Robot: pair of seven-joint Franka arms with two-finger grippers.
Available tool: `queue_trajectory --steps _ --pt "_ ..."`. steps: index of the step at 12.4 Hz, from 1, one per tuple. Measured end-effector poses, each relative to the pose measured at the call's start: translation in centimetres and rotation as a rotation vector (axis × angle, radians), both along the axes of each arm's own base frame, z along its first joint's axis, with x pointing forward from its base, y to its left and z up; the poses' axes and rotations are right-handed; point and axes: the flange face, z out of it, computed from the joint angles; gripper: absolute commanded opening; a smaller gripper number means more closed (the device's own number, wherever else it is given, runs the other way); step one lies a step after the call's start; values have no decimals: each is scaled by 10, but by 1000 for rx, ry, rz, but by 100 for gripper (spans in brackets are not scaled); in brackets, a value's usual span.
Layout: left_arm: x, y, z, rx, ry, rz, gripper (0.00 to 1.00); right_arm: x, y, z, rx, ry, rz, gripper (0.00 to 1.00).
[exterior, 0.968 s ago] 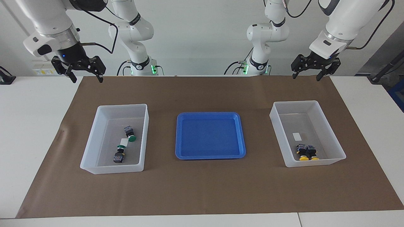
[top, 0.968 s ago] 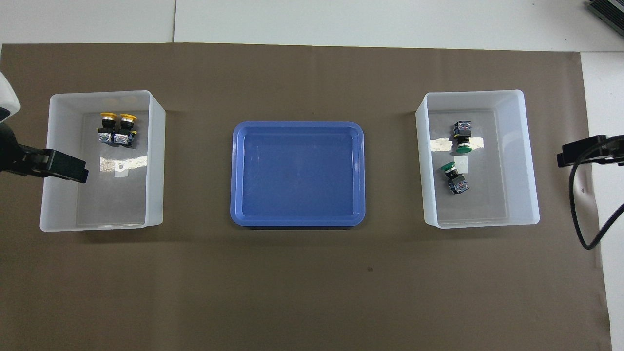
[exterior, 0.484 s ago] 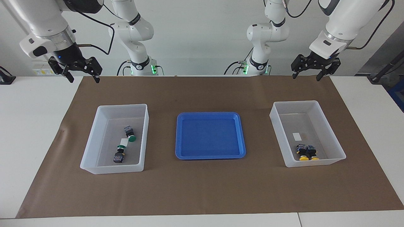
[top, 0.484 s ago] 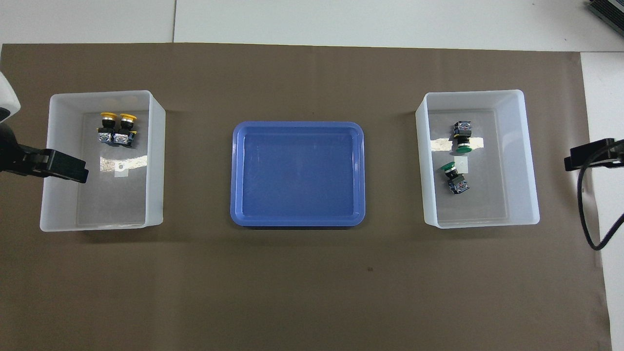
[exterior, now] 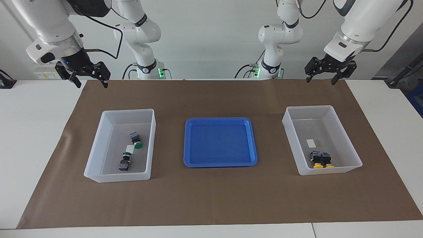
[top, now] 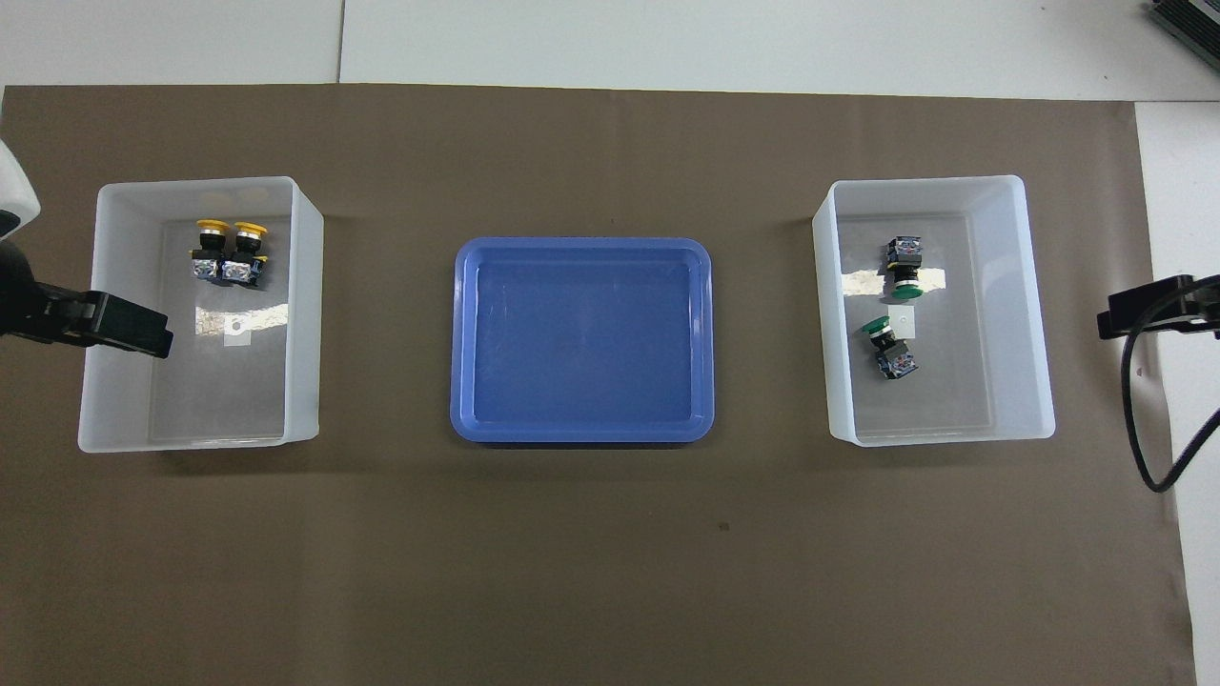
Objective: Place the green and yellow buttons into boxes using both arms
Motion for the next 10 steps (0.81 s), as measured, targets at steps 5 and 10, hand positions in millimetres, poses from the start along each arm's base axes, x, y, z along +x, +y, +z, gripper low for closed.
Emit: queue_trajectory --steps 5,10 --pt "0 0 0 0 0 0 100 0 8 0 1 0 15 100" --pt "0 0 0 0 0 0 100 0 8 0 1 0 15 100"
